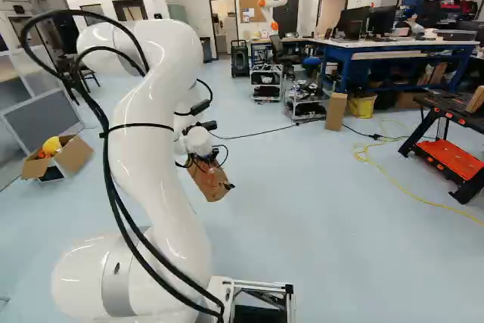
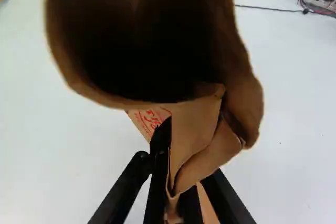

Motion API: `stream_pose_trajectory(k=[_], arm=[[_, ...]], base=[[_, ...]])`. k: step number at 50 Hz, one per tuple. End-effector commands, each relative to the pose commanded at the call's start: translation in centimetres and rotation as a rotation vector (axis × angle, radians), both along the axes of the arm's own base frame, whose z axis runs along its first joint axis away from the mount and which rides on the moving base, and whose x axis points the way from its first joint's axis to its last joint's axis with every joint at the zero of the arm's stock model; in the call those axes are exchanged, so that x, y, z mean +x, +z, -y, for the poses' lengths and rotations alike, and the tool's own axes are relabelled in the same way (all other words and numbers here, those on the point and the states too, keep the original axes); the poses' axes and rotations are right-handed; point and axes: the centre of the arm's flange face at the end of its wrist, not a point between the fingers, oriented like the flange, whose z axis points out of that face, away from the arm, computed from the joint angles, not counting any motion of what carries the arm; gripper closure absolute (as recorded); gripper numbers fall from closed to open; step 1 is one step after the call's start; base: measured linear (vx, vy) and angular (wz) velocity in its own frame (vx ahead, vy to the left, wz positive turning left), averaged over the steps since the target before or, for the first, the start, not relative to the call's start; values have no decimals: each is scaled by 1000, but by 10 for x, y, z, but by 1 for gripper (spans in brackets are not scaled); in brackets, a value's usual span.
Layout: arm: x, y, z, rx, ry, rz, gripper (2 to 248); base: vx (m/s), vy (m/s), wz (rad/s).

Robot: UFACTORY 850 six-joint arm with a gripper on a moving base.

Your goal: Pick up the grocery bag from the ground

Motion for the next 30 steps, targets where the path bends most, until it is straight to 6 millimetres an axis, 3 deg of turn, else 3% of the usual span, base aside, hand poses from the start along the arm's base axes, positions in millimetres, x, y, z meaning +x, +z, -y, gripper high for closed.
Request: stream_pose_trajectory(k=[17, 30], arm=[[-41, 59, -1, 81, -5, 194, 221], [-80, 90, 1, 99, 6, 241, 221]], base=[[0, 0, 0], [0, 0, 0]])
